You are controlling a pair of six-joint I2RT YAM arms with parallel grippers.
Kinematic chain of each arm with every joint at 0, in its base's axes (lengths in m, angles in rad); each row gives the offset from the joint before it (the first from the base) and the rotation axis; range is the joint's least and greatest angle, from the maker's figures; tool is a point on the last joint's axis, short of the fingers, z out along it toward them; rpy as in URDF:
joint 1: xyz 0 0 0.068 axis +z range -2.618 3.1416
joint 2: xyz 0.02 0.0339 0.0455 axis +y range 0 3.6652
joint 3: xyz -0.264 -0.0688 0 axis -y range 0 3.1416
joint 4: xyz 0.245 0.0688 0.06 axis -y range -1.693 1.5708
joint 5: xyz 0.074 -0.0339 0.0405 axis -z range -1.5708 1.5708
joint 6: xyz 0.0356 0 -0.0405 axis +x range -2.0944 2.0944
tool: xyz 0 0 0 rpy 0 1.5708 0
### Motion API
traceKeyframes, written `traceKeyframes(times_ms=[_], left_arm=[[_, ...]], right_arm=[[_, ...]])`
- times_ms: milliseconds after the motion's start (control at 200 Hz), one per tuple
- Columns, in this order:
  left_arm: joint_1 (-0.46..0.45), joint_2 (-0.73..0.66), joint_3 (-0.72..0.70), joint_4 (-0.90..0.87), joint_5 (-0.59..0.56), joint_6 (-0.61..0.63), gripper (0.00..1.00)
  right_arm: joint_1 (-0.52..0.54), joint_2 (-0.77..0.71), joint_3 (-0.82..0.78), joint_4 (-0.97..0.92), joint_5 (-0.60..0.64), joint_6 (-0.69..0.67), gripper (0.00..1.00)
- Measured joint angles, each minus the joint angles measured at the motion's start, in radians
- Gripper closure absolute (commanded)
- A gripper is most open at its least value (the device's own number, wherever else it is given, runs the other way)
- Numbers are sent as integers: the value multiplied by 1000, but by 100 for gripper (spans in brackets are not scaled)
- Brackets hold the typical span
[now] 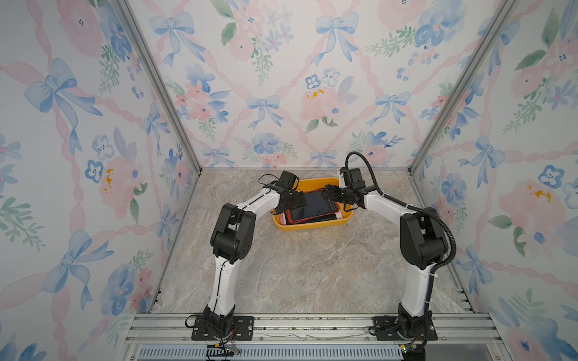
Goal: Take out the writing tablet from the storage box
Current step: Pick up the writing tablet from the storage box.
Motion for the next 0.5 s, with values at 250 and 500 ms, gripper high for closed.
traceKeyframes(times_ms=[250, 500], left_arm=[[-19, 0, 8, 0, 40, -26, 2], [-40, 0, 8, 3, 51, -34, 2]], right_arm=[[-26, -69, -7, -35, 140, -106, 3], [-68, -58, -10, -39, 122, -98, 3]])
